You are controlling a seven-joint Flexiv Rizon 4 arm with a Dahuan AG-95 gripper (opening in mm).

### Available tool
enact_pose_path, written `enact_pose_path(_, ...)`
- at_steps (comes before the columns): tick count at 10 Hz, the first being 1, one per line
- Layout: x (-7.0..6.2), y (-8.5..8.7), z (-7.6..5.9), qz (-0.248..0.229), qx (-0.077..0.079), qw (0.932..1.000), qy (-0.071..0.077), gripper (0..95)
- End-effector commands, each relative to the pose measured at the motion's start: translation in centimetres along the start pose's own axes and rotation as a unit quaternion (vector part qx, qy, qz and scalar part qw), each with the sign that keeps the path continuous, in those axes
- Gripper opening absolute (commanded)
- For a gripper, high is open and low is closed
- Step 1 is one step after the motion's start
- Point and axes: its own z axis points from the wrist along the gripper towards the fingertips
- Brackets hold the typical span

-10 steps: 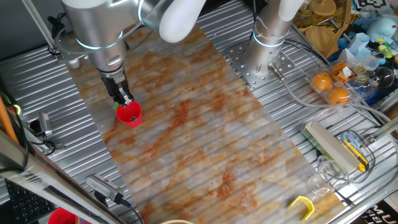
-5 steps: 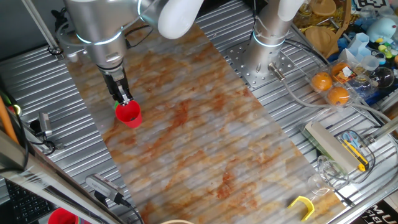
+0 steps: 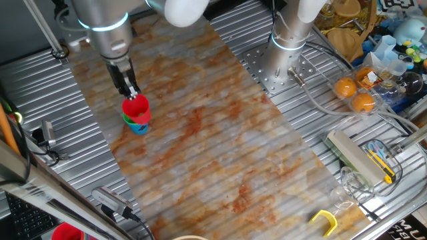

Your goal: Stack the cups

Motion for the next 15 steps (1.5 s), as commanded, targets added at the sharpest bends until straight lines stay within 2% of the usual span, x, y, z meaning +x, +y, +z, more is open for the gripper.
enact_pose_path(1,-0.4,-1.3,0.2,-0.003,0.005,1.0000,-0.001,0.0)
enact_pose_path(3,-0.8,-2.6,0.7,-0.014,0.000,0.9999,-0.003,0.0)
enact_pose_path(6,-0.6,-2.9,1.1,-0.020,-0.008,0.9998,0.000,0.0)
enact_pose_path(7,-0.4,-3.0,1.4,-0.023,-0.017,0.9996,-0.001,0.0)
enact_pose_path(15,-0.6,-3.3,2.0,-0.028,-0.016,0.9995,-0.004,0.0)
